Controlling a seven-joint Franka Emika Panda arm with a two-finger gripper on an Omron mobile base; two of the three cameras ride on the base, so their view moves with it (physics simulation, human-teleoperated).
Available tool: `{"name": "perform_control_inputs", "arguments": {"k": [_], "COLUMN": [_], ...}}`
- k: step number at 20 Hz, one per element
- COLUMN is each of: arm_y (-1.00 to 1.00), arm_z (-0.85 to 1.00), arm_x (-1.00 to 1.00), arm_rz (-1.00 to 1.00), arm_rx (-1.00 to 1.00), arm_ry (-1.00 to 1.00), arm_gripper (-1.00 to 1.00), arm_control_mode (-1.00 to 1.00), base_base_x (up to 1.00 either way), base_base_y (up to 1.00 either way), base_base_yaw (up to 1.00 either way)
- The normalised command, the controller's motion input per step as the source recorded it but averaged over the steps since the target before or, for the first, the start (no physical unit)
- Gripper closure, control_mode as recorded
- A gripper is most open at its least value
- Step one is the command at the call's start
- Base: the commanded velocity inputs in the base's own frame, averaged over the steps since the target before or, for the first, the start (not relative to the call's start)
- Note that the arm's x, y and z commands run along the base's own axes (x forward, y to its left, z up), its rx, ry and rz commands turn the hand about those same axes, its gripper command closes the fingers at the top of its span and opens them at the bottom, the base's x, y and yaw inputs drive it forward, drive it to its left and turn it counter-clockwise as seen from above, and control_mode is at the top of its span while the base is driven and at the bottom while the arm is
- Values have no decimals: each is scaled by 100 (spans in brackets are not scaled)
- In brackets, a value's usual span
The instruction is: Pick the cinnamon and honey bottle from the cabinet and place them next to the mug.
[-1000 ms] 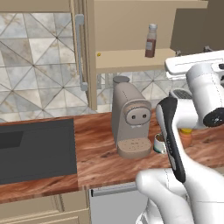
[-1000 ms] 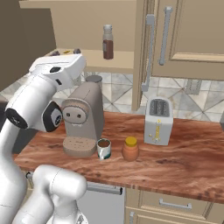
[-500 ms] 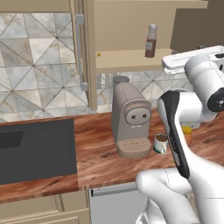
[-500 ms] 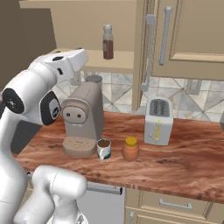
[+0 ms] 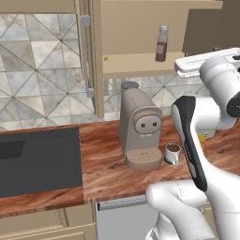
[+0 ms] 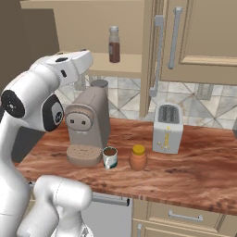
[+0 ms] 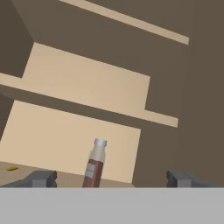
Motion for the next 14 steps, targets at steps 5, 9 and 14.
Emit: {"name": "perform_control_inputs", "arguments": {"k": [5, 9, 14], "arm_y": [0, 0, 0], "arm_z": [-1, -5, -7], "arm_x": [12, 51, 40], "arm_rz": [0, 0, 0], "arm_rx": [0, 0, 0], "arm_ry": [0, 2, 1], "arm_gripper": [-100, -100, -100], "arm_control_mode": [-100, -100, -100], "base_base_x": [0, 0, 0], "base_base_y": [0, 0, 0], "base_base_yaw": [0, 0, 0]}}
